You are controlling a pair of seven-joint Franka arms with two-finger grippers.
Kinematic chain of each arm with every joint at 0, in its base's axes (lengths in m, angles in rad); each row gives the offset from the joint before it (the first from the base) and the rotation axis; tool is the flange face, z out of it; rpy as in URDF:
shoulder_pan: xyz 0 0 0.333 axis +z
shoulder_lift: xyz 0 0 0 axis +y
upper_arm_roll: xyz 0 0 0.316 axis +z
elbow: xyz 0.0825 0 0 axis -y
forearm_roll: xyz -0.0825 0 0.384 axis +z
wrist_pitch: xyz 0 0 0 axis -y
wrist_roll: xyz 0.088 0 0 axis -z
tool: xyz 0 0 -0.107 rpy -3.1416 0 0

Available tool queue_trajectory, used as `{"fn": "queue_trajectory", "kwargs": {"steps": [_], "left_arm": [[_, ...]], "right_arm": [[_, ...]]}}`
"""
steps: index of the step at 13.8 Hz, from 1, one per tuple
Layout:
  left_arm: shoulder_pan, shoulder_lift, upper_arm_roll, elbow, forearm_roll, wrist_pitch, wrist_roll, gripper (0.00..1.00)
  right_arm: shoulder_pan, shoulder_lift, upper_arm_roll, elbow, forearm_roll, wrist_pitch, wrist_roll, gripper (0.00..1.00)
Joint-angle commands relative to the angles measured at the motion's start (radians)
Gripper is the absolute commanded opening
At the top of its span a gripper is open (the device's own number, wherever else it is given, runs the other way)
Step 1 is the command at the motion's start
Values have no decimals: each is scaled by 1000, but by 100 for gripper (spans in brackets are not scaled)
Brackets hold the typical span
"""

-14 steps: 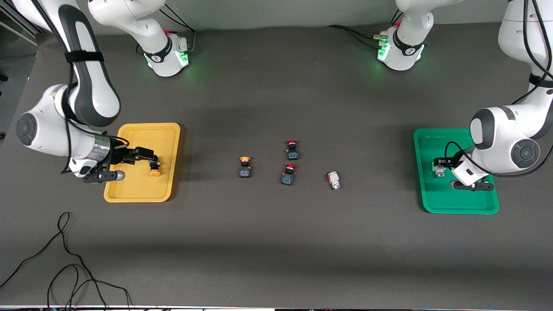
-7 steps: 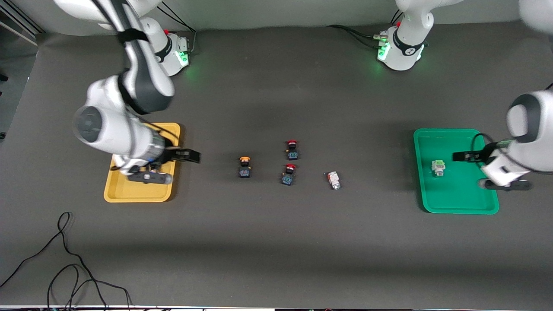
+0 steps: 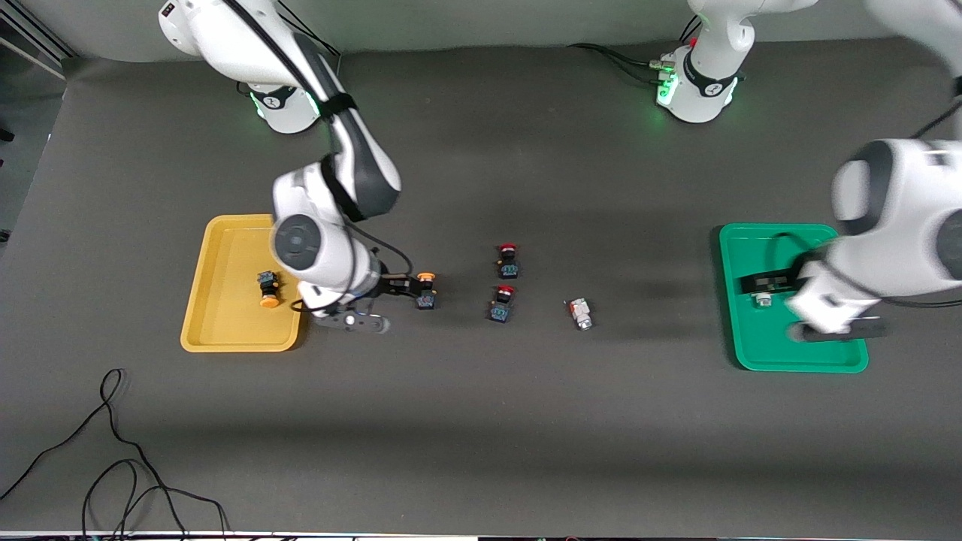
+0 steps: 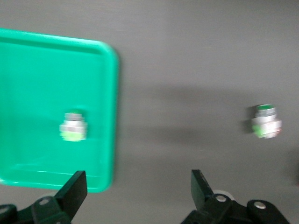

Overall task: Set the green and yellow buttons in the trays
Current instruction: 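Reach the right gripper to the second yellow button while the left gripper reaches green, then carry the yellow button to the yellow tray while the left gripper carries green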

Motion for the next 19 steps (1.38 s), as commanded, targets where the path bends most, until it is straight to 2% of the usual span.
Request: {"fn": "queue_trajectory", "kwargs": {"steps": [1, 4, 6, 7, 8, 10, 11, 12, 15, 18, 19], "left_arm": [[-152, 51, 16, 7, -13, 88, -266, 99], [-249, 88, 8, 12, -15, 148, -495, 98], [-306, 106, 5, 12, -13, 185, -630, 98], [-326, 117, 5, 10, -13, 203, -677, 98], [-352, 135, 5, 10, -13, 223, -716, 98], [-371, 172, 5, 9, -13, 271, -747, 98], [-372, 197, 5, 7, -13, 292, -748, 98], [-374, 230, 5, 6, -11, 323, -749, 98], [-383, 301, 6, -49, 1, 467, -755, 98], [-382, 327, 8, -70, 16, 509, -748, 97], [-380, 332, 8, -68, 37, 512, -748, 95]], "right_arm": [[43, 94, -10, 38, 27, 69, 20, 99], [73, 158, -4, 38, 27, 133, 20, 98], [85, 180, -4, 36, 29, 155, 35, 95], [90, 183, -4, 36, 29, 155, 43, 85], [93, 188, -4, 35, 29, 155, 43, 69], [93, 189, -4, 32, 29, 155, 43, 31], [93, 189, -4, 32, 29, 153, 45, 9], [91, 186, -4, 32, 29, 152, 48, 0], [76, 148, -10, 36, 29, 126, 40, 0], [44, 33, -40, 41, 20, -33, 25, 0], [44, -8, -69, 41, 13, -91, 16, 0]]}}
